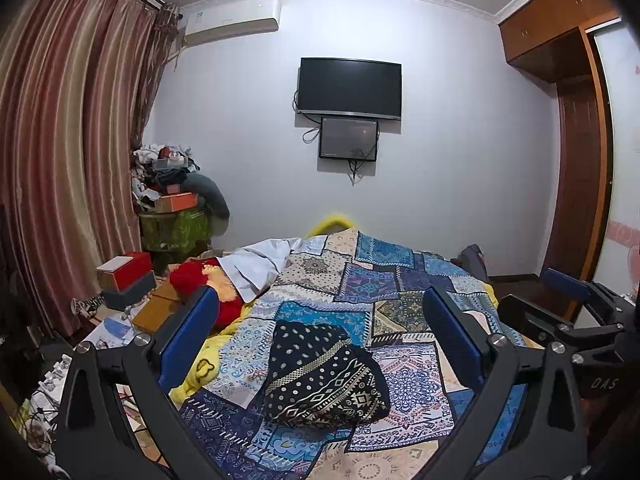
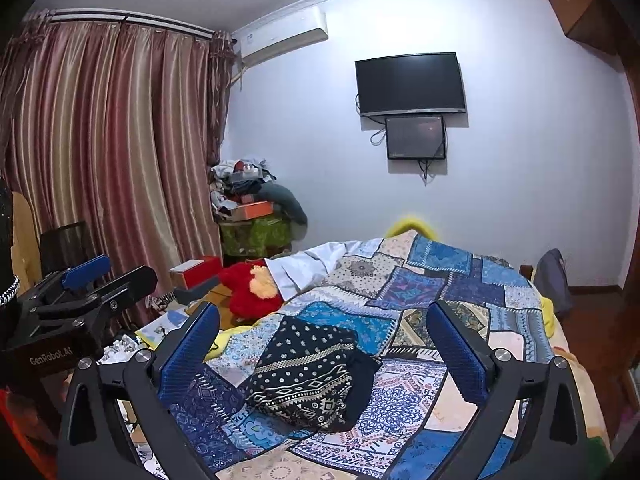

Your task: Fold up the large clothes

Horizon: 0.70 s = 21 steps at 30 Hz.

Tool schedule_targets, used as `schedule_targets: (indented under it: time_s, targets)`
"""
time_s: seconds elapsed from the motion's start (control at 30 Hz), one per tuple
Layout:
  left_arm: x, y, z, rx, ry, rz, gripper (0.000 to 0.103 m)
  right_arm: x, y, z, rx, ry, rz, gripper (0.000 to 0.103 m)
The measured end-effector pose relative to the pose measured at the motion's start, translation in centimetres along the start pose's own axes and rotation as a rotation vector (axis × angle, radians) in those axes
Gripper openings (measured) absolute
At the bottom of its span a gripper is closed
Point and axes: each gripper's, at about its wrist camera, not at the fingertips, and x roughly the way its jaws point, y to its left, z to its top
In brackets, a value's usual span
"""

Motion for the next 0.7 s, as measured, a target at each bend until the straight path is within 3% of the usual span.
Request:
schedule_targets:
  time_s: [0.7]
  targets:
    - [0.6, -0.6, -0.2, -0.007, 0.017, 0.006, 0.103, 0.1, -1.3, -0.1, 0.06, 0.014, -0.005, 0.103]
